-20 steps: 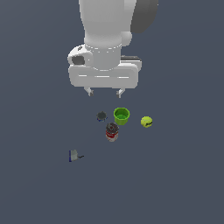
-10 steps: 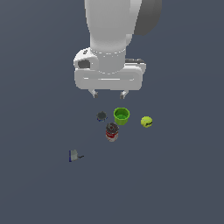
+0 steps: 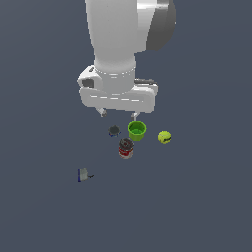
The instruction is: Pick up a designated object from a clutter of objects.
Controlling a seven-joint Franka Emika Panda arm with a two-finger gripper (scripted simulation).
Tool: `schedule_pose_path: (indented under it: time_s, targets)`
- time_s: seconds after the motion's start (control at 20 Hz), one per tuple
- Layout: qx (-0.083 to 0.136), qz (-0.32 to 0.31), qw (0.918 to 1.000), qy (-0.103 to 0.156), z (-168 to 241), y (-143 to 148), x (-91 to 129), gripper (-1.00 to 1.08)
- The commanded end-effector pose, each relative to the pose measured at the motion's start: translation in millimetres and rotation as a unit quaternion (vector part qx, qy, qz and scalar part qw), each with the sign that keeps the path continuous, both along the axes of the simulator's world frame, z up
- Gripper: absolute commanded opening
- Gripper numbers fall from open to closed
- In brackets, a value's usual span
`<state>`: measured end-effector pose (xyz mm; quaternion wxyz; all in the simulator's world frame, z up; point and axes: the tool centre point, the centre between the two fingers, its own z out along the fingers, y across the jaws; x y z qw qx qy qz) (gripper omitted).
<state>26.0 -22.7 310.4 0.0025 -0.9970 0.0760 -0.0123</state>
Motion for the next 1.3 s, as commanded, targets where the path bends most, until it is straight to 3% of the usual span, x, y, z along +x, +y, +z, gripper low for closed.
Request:
schedule_pose_path:
  time_s: [0.0, 0.3, 0.6, 0.9, 1.25]
  targets:
    - [0.003, -0.027, 0.9996, 0.001, -10, -6, 7, 1.0]
    - [0.011, -0.118, 0.9929, 0.004, -42, -28, 30, 1.0]
    - [0.016, -0.225, 0.9743, 0.008, -85, -56, 52, 1.0]
    - [0.017, -0.328, 0.9445, 0.011, -130, -86, 69, 1.0]
    - [0.014, -0.44, 0.898, 0.013, -185, -121, 82, 1.0]
